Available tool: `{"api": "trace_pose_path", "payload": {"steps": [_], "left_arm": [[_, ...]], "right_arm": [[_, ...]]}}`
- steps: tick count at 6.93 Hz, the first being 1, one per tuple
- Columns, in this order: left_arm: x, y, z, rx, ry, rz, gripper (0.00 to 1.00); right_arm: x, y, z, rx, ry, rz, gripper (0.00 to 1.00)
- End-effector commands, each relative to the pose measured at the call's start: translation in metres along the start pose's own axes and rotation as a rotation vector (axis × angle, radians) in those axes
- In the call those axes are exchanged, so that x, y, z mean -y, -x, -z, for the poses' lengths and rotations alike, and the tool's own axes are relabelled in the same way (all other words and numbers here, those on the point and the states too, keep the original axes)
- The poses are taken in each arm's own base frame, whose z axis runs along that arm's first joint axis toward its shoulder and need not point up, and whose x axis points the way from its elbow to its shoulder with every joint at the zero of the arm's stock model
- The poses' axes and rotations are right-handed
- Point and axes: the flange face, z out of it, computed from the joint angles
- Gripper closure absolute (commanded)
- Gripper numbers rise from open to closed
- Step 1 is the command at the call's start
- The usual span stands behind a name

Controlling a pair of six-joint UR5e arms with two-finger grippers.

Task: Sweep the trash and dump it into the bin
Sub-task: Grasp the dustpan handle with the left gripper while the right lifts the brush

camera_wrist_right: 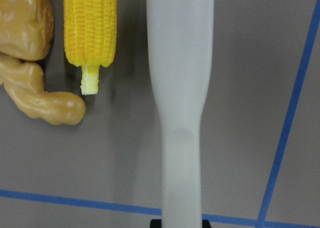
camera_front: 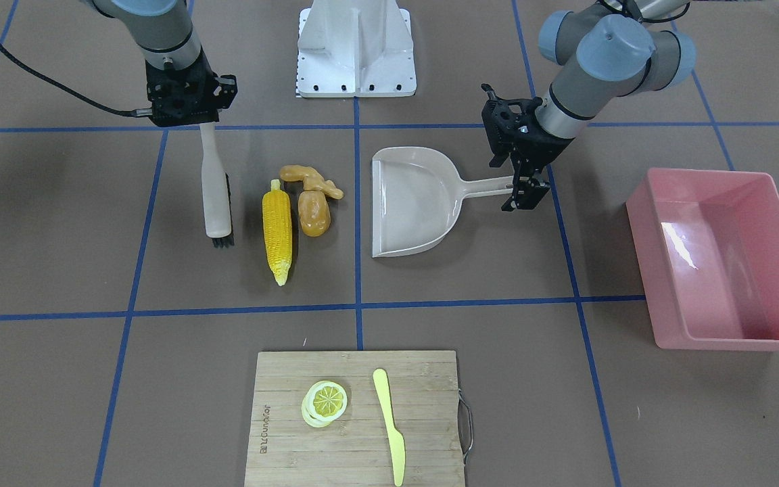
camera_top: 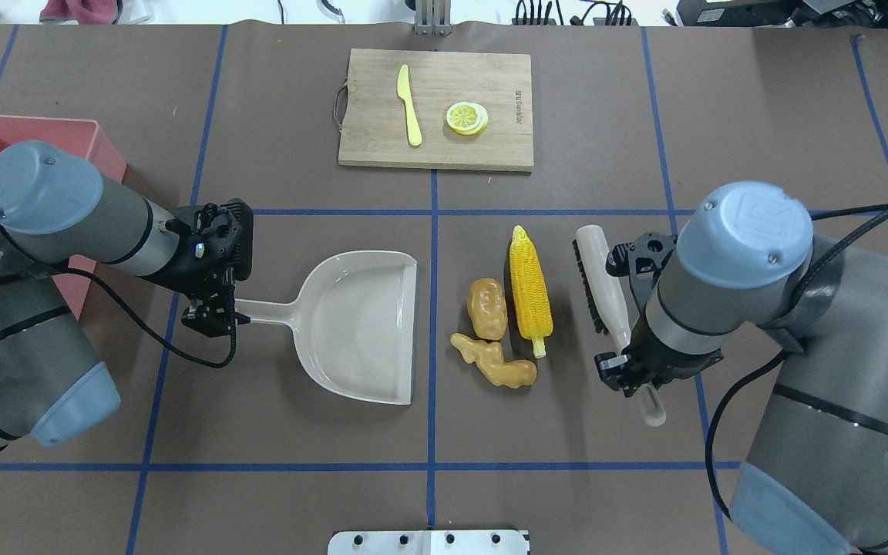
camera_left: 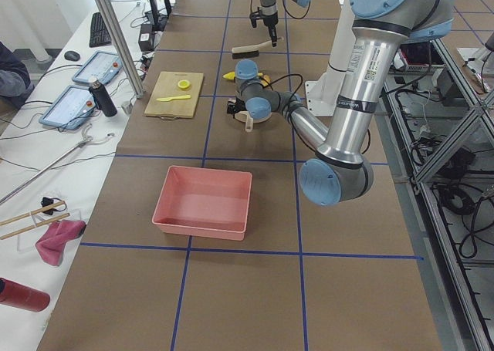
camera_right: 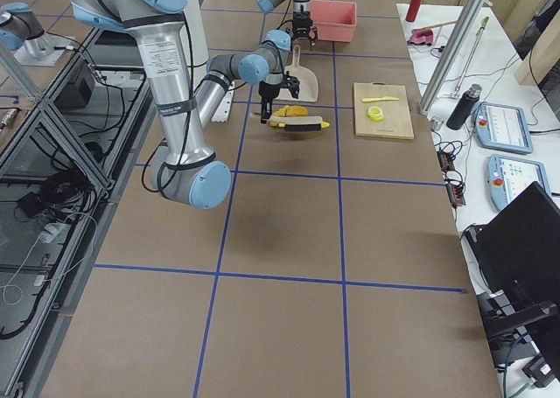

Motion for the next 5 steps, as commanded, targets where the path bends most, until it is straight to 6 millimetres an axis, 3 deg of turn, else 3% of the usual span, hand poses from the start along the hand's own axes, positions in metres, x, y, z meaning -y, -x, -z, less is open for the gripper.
{"api": "trace_pose_path", "payload": {"steps": [1, 4, 5], "left_arm": [[-0.006, 0.002, -0.012, -0.011, 0.02, 0.006, 0.02], [-0.01, 0.004, -0.022, -0.019, 0.034, 0.014, 0.02], [-0.012, 0.003, -0.021, -0.021, 0.034, 0.014, 0.02]], "right_arm": [[-0.022, 0.023, -0.039, -0.06, 0.007, 0.017, 1.0], [-0.014, 0.034, -0.045, -0.083, -0.021, 0.006, 1.0], [-0.003, 0.05, -0.056, -0.089, -0.017, -0.014, 1.0]]}}
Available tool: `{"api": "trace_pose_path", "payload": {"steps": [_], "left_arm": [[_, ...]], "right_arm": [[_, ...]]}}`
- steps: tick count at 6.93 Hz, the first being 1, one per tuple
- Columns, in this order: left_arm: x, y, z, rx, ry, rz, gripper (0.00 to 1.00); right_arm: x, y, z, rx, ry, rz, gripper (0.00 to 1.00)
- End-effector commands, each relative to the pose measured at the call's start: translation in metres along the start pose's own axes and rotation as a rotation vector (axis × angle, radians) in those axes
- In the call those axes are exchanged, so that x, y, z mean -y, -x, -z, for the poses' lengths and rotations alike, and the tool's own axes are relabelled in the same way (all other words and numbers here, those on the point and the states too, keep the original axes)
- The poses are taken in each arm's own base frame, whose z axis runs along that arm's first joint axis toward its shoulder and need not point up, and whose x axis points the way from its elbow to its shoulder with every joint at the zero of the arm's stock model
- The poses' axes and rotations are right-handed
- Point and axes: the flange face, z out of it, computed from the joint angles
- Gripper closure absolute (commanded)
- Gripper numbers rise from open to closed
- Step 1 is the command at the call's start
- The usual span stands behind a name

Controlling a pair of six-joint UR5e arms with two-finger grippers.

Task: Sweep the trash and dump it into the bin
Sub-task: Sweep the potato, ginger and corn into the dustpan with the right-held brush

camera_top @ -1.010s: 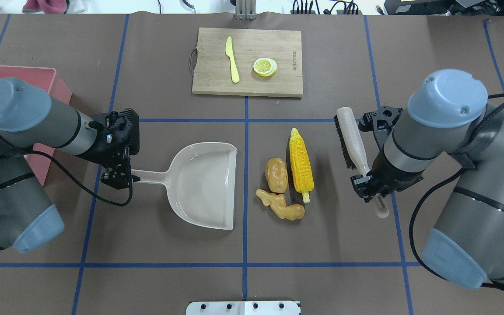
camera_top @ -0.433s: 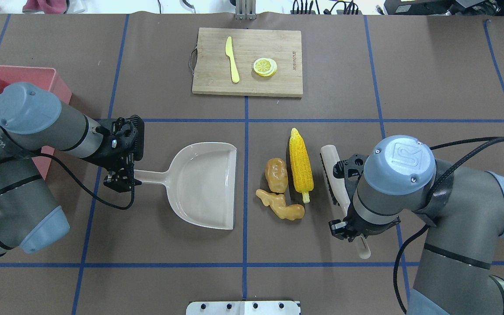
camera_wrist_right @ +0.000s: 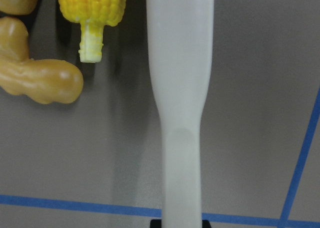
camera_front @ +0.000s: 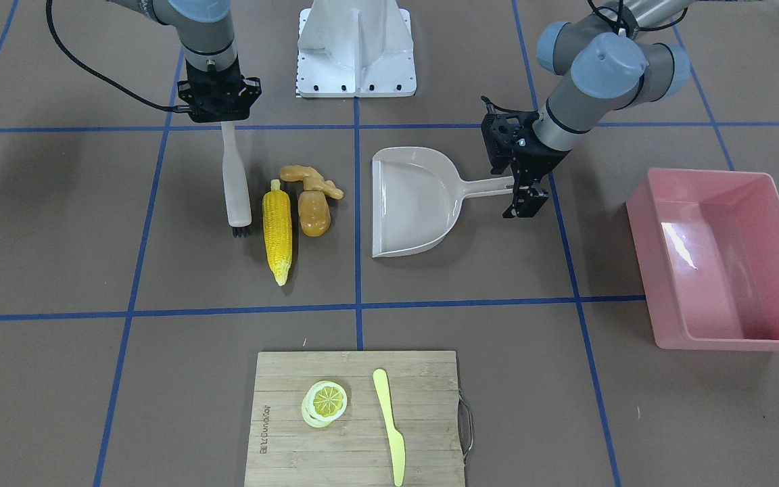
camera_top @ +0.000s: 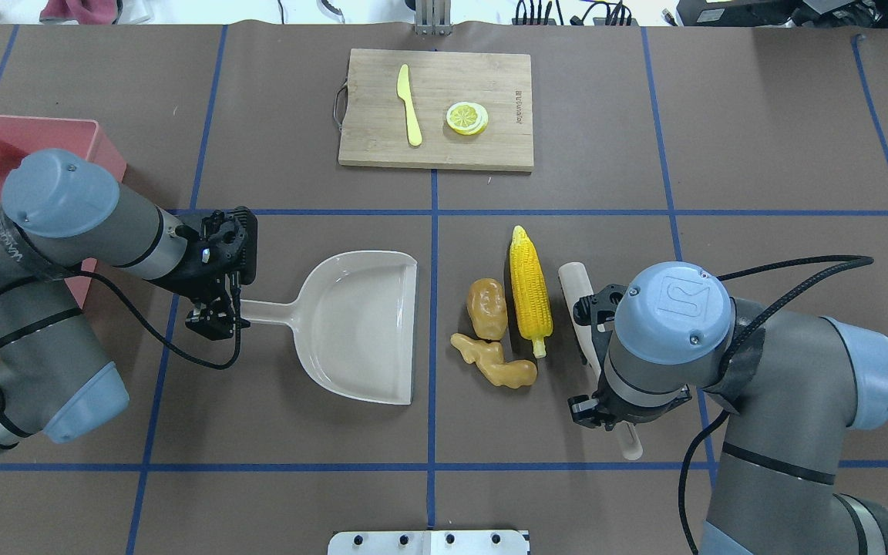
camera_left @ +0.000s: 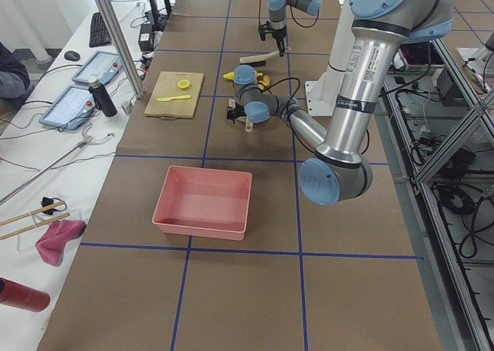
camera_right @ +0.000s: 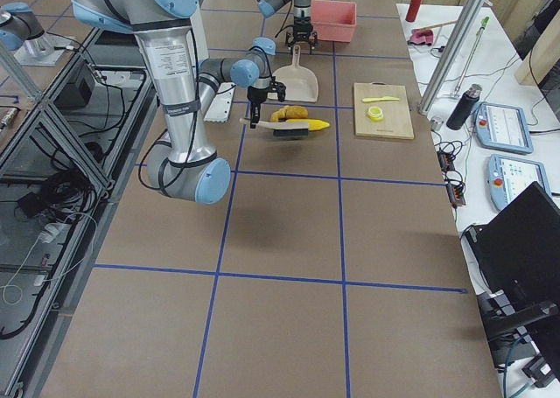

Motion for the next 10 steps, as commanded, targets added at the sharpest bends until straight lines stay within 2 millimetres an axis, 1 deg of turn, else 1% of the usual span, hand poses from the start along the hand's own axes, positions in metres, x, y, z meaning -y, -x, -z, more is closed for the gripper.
{"api": "trace_pose_path", "payload": {"steps": [1, 2, 3, 4, 5, 6, 7, 8, 9, 10], "left_arm": [[0.003, -0.002, 0.003, -0.001, -0.009, -0.002, 0.02], [0.006, -0.004, 0.004, -0.004, -0.014, -0.001, 0.02], [0.002, -0.004, 0.002, -0.006, -0.008, -0.002, 0.02], [0.002, -0.005, 0.003, -0.007, -0.009, -0.003, 0.02], [-0.001, -0.004, -0.002, -0.01, 0.0, -0.001, 0.02], [-0.007, -0.002, -0.011, -0.017, 0.018, 0.011, 0.02], [-0.006, -0.002, -0.01, -0.017, 0.014, 0.01, 0.02], [-0.006, -0.002, -0.012, -0.017, 0.009, 0.006, 0.02], [-0.008, -0.001, -0.015, -0.016, 0.005, 0.002, 0.02], [-0.015, -0.003, -0.015, -0.015, 0.007, 0.002, 0.02]], "right_arm": [[0.016, 0.024, -0.013, 0.01, -0.013, -0.019, 1.0], [0.013, 0.032, -0.013, 0.025, -0.01, -0.04, 1.0], [0.011, 0.038, -0.011, 0.041, -0.003, -0.039, 1.0], [0.005, 0.048, -0.01, 0.066, -0.002, -0.05, 1.0], [-0.002, 0.061, -0.011, 0.075, 0.006, -0.047, 1.0], [0.0, 0.071, -0.011, 0.08, 0.007, -0.048, 1.0], [0.004, 0.082, -0.007, 0.092, 0.004, -0.046, 1.0], [0.004, 0.087, -0.004, 0.13, -0.009, -0.049, 1.0], [0.001, 0.097, 0.001, 0.168, -0.009, -0.071, 1.0], [-0.001, 0.104, -0.001, 0.194, -0.01, -0.073, 1.0]]}}
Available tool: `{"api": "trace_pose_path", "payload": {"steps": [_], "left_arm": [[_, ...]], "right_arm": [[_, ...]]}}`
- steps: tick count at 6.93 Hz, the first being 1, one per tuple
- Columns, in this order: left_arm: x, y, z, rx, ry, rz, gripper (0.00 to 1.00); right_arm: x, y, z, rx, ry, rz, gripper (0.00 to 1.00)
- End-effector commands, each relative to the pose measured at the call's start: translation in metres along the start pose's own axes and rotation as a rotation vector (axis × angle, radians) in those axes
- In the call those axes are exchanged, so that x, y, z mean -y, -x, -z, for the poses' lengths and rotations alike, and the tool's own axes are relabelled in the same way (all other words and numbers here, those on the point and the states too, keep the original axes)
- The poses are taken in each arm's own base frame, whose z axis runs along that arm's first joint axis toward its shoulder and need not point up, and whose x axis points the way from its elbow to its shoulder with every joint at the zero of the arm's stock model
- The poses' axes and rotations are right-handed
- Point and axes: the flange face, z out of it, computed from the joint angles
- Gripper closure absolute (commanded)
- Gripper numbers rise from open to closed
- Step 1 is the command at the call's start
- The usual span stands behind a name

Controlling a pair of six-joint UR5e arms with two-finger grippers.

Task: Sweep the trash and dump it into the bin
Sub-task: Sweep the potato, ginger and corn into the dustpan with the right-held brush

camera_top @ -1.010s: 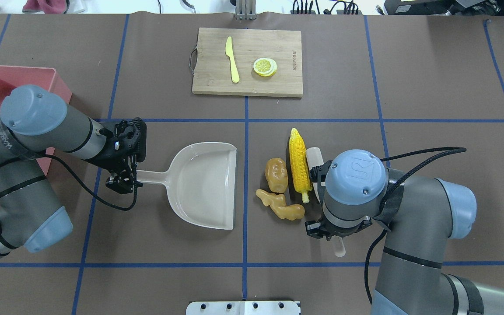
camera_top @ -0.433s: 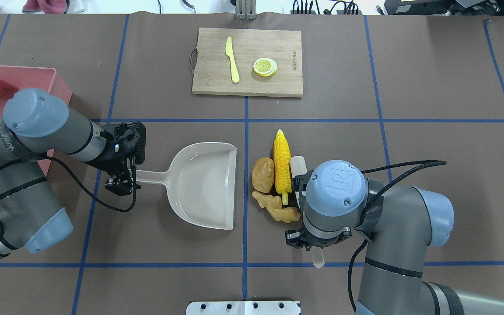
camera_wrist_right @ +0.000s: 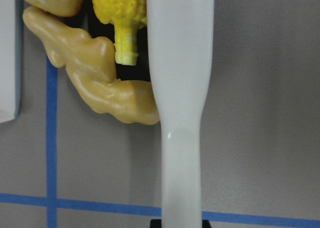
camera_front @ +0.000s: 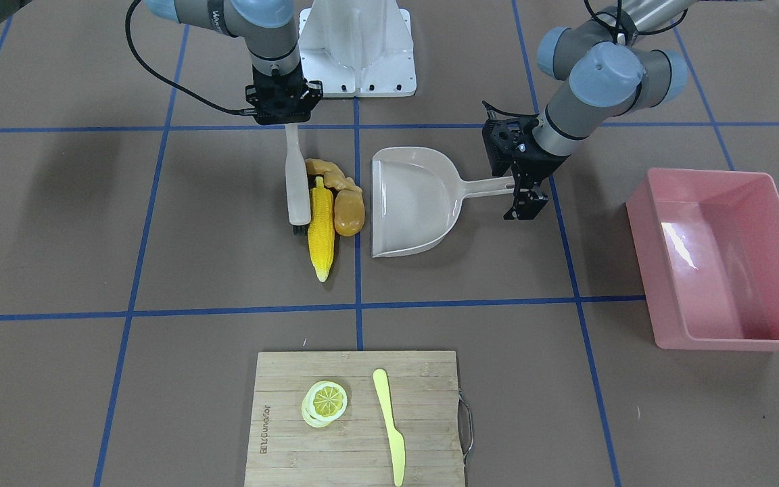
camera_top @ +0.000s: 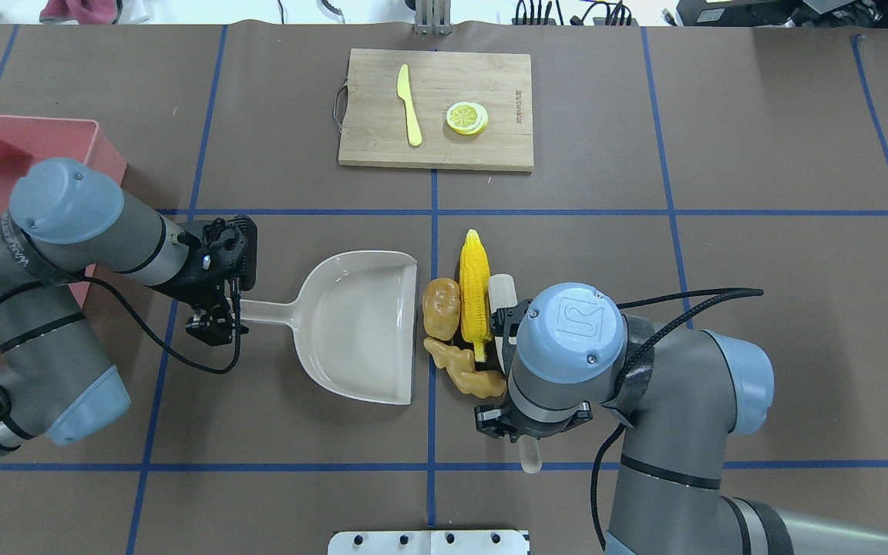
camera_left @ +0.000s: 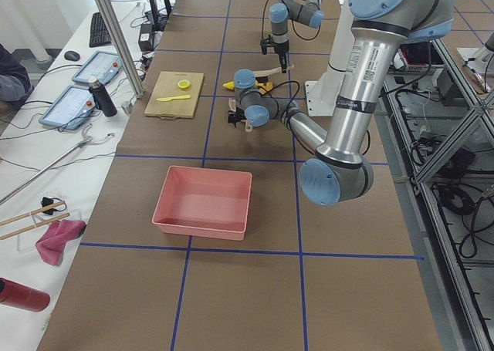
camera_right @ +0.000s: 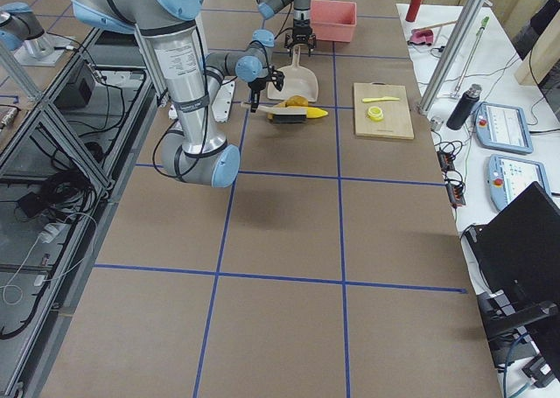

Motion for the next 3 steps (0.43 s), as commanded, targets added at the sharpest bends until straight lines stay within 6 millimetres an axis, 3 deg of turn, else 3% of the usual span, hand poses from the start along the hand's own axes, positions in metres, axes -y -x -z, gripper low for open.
{"api": "trace_pose_path", "payload": {"steps": [1, 3], "left_arm": [[-0.006, -0.001, -0.001, 0.0, -0.003, -0.002, 0.02], [-0.006, -0.001, -0.004, -0.002, -0.001, -0.002, 0.02]], "right_arm": [[-0.007, 0.017, -0.002, 0.055, -0.001, 0.002, 1.0], [-0.008, 0.028, -0.002, 0.105, -0.009, -0.011, 1.0]]}}
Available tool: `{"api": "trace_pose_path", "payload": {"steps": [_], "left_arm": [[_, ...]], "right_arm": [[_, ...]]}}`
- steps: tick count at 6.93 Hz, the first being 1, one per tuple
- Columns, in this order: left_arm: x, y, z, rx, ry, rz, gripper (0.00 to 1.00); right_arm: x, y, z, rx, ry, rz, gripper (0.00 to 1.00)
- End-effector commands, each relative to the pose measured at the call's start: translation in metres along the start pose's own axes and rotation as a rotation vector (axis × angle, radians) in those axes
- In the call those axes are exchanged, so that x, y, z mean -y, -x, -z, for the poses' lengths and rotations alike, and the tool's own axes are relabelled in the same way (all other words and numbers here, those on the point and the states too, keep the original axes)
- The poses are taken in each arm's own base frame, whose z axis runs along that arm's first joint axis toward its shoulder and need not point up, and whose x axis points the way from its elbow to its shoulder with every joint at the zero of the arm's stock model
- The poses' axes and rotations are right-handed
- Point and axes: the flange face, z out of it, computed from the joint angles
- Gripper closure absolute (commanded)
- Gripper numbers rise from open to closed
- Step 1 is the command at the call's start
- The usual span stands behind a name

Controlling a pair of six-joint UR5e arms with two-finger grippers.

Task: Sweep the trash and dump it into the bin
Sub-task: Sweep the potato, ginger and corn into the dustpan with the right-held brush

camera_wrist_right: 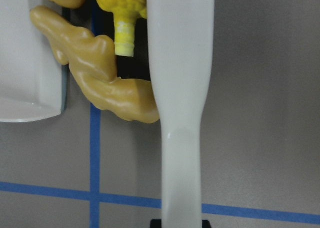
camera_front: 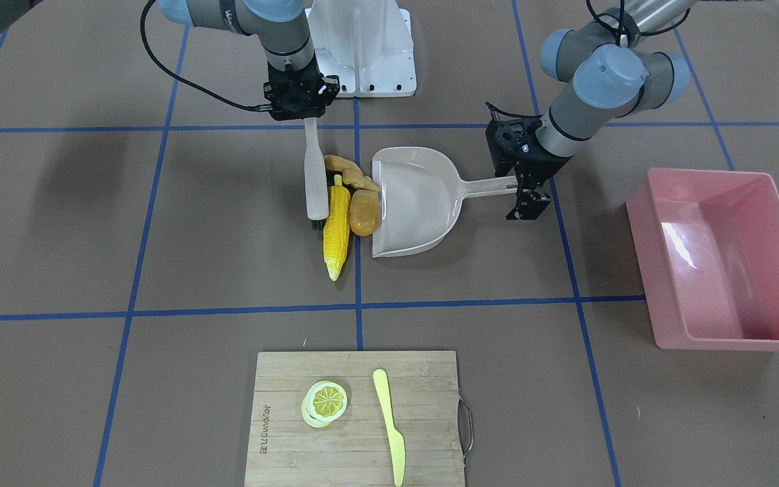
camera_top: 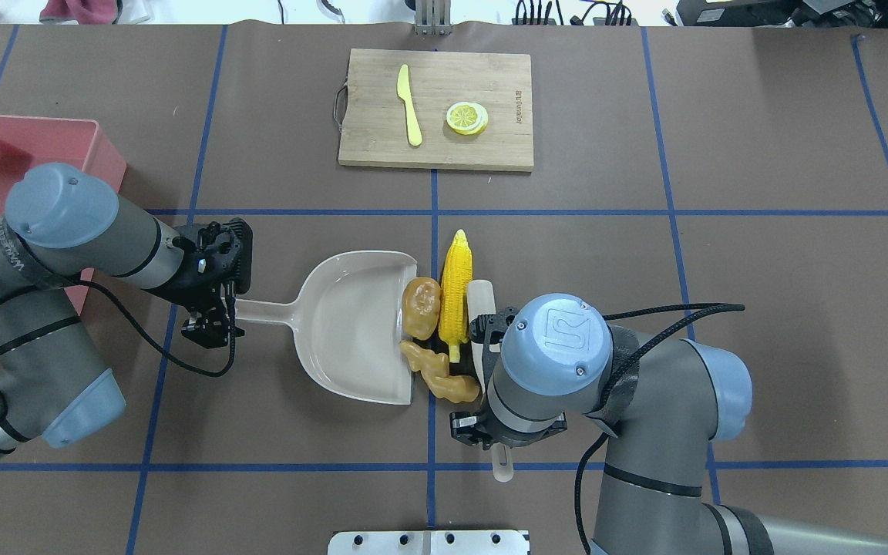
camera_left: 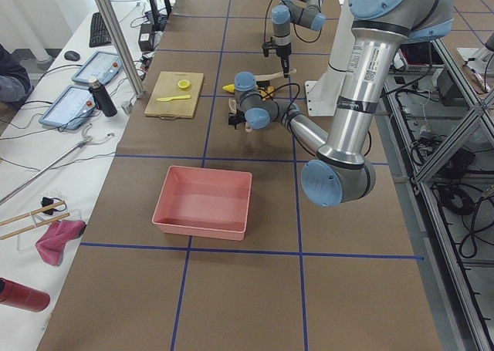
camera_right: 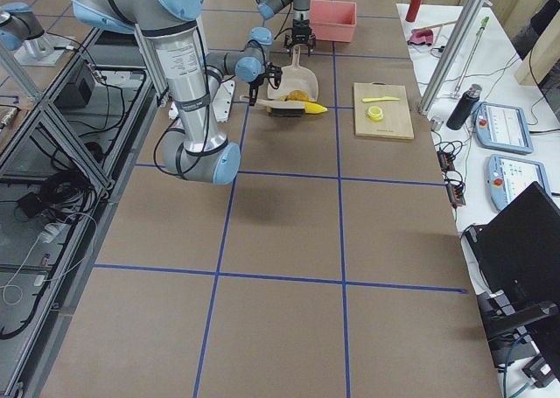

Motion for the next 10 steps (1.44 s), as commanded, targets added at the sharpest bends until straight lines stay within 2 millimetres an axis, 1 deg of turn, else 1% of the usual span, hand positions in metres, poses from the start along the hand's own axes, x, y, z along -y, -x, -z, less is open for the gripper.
{"api": "trace_pose_path", "payload": {"steps": [1, 2, 3, 4, 5, 7, 8, 10], "left_arm": [[0.0, -0.001, -0.002, -0.003, 0.0, -0.002, 0.02], [0.002, -0.003, -0.005, -0.007, 0.002, -0.003, 0.02], [0.002, -0.005, -0.007, -0.012, 0.004, -0.004, 0.02], [0.004, -0.006, -0.007, -0.009, -0.007, -0.01, 0.02], [0.004, -0.007, -0.007, -0.011, -0.007, -0.008, 0.02], [0.005, -0.007, -0.008, -0.012, -0.007, -0.009, 0.02], [0.003, -0.005, -0.012, -0.014, -0.001, -0.004, 0.02], [0.005, -0.006, -0.013, -0.011, -0.015, -0.013, 0.02]], "right_arm": [[-0.004, 0.017, 0.002, 0.049, -0.002, -0.01, 1.0], [0.0, 0.028, 0.0, 0.083, -0.011, -0.017, 1.0], [0.005, 0.041, -0.008, 0.101, -0.012, -0.028, 1.0], [0.008, 0.044, -0.009, 0.128, -0.019, -0.018, 1.0], [0.009, 0.055, -0.005, 0.154, -0.016, -0.012, 1.0], [0.011, 0.059, 0.005, 0.213, -0.012, -0.004, 1.0], [0.01, 0.064, 0.008, 0.261, -0.016, -0.022, 1.0], [0.007, 0.07, 0.018, 0.358, 0.001, -0.115, 1.0]]}}
